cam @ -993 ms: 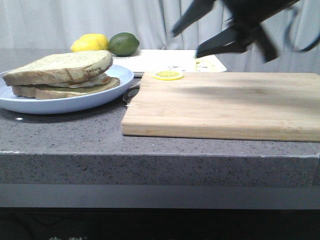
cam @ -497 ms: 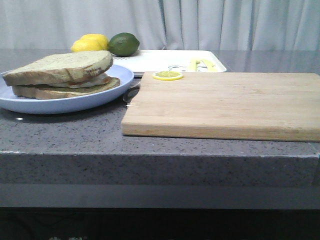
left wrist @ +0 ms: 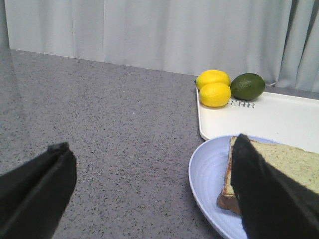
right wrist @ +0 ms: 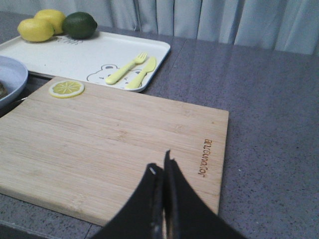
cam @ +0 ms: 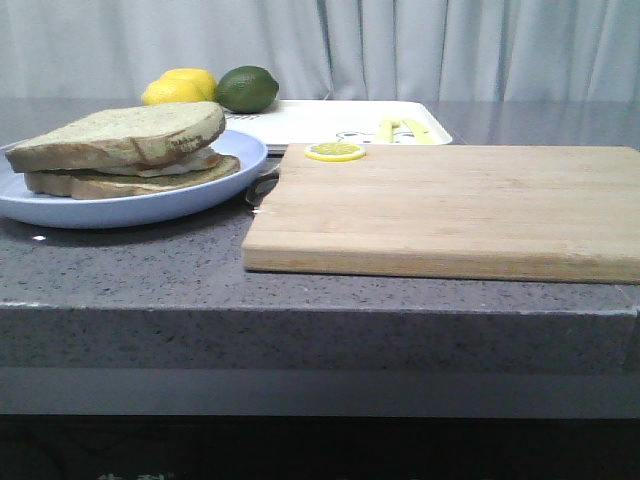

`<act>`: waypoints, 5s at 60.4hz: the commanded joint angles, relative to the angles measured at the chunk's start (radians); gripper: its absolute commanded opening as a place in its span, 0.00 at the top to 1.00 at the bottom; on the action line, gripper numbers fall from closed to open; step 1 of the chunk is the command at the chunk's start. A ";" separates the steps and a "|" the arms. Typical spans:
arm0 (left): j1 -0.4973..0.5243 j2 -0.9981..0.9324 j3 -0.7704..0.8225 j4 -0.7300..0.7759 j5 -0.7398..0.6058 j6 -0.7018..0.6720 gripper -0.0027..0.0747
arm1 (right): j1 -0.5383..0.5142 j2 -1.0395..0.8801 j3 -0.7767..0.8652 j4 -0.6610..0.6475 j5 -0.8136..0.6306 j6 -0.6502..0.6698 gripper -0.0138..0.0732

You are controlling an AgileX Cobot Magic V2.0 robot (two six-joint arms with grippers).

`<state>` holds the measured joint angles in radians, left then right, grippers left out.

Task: Place bread and move sandwich to tray
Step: 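Withdraw the right gripper away from the sandwich, then grasp the rim of the blue plate with the left gripper, then lift the plate with the sandwich and carry it over the white tray, then lower the plate onto the tray and open the left gripper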

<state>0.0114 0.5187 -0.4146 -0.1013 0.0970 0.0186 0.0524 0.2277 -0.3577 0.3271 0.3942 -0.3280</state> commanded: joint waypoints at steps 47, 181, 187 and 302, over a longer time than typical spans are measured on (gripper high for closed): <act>-0.004 0.678 -0.560 -0.017 0.287 0.098 0.16 | -0.004 -0.149 0.045 0.007 -0.154 0.002 0.93; 0.031 1.246 -1.428 -0.557 0.812 0.209 0.99 | -0.004 -0.101 0.045 0.007 -0.159 0.002 0.93; 0.007 1.335 -1.558 -0.574 0.824 0.209 0.99 | -0.004 -0.101 0.045 0.007 -0.158 0.002 0.93; -0.096 1.892 -2.632 -0.550 1.088 0.130 0.99 | -0.004 -0.101 0.045 0.018 -0.057 0.002 0.93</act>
<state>-0.0865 2.5109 -2.9372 -0.6326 1.1950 0.1495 0.0524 0.1065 -0.2880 0.3305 0.4037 -0.3258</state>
